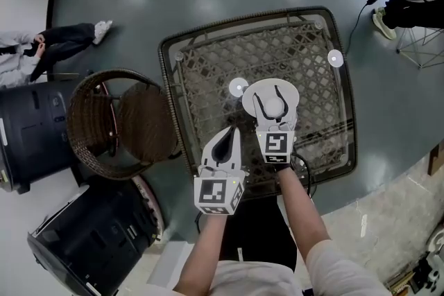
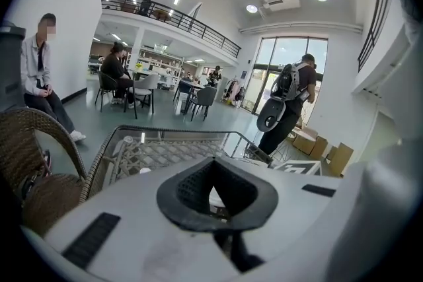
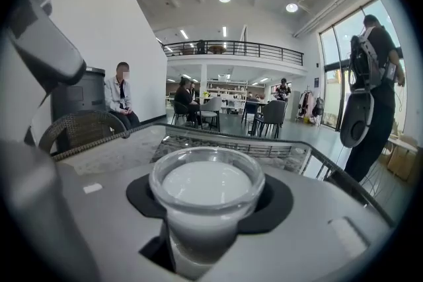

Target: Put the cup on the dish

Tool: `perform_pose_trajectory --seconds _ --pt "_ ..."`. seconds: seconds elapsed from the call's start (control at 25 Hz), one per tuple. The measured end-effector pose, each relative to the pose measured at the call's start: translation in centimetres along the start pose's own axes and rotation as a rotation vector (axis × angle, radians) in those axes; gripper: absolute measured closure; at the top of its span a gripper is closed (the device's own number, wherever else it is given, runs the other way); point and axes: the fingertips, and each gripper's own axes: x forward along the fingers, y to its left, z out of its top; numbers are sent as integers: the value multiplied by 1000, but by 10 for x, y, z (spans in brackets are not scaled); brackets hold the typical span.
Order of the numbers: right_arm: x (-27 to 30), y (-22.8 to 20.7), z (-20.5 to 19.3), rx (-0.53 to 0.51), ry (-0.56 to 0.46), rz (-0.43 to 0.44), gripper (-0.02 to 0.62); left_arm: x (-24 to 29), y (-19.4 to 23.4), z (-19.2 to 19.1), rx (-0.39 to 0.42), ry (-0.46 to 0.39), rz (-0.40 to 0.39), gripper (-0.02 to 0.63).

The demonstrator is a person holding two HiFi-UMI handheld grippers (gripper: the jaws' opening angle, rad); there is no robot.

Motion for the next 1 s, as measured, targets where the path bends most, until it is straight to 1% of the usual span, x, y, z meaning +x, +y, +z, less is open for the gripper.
perform_pose_trajectory --seconds 0.2,0.36,0.44,0.52,0.6,0.68,0.84,1.0 --pt "10 0 -7 -89 54 -22 359 7 -6 -12 -5 24 -17 603" --pt "13 -3 -12 -79 94 -43 357 10 -8 -19 -7 39 -25 603" --pt "15 -4 -13 -55 104 -47 349 10 -8 -22 -7 42 -26 603" --pt "16 -6 -11 -2 98 -42 322 10 -9 -23 -7 46 -27 603" --pt "17 -6 -11 38 102 -28 281 9 -8 -23 -9 48 -25 603" --pt "18 -3 -12 45 115 -15 255 8 -7 -23 -10 46 -22 603" --pt "14 2 -12 56 129 -2 168 4 -5 -17 -5 37 -19 603" --pt "-7 2 4 49 105 -7 163 -4 -4 -1 -3 10 -17 603"
